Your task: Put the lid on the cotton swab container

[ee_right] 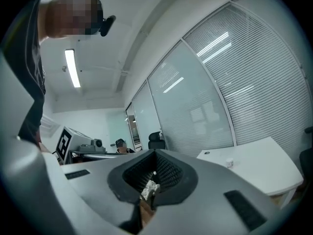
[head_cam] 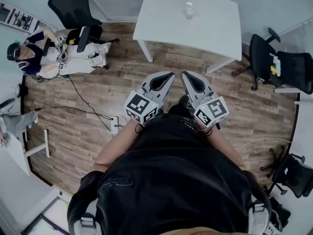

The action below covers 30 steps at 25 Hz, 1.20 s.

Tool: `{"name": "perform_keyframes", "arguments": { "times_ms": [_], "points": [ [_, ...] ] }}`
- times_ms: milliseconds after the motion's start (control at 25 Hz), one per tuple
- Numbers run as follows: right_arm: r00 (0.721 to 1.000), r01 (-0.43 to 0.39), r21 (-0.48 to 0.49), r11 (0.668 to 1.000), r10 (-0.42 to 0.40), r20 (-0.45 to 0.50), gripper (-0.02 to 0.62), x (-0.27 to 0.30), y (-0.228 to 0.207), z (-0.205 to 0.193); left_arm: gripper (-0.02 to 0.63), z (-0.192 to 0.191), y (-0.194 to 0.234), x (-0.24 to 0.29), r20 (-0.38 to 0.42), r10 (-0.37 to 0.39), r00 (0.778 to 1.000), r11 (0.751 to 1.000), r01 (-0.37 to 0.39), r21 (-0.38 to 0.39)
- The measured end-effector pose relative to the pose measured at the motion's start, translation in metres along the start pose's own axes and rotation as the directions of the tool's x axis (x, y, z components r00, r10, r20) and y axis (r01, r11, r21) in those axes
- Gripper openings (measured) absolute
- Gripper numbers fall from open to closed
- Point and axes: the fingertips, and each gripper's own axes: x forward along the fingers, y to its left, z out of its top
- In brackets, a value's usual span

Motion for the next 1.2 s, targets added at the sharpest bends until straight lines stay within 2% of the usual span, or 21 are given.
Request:
{"name": "perform_keyframes", "arguments": {
  "times_ms": [320,520,600,760,1200],
  "points": [
    [1.0,0.01,-0.038,0.999,-0.01,0.013,0.023,-0.011,-0.101,0.04,0.014,0.025,0.002,0.108,0.04,-0.029,0.999,1.0,0.029,-0.006],
    [1.0,0.0,-0.036,0.999,0.001,0.011,0.023,-0.022,-0.142,0.051,0.014,0.027,-0.007,0.158,0.031,-0.05,0.998,0.999,0.05,-0.008],
    [1.0,0.006,-0.005,1.0,-0.006,0.014,0.023,-0.023,-0.155,0.05,0.014,0.023,-0.004,0.17,0.013,-0.054,0.998,0.998,0.055,-0.023],
    [1.0,0.012,-0.003,1.0,-0.012,0.016,0.023,-0.018,-0.172,0.052,0.014,0.027,0.005,0.186,0.01,-0.057,0.998,0.998,0.057,-0.016],
    [0.997,0.077,0.014,0.997,-0.078,0.015,0.023,0.023,-0.209,0.056,0.014,0.038,0.047,0.221,-0.01,-0.136,0.991,0.991,0.136,0.004]
  ]
}}
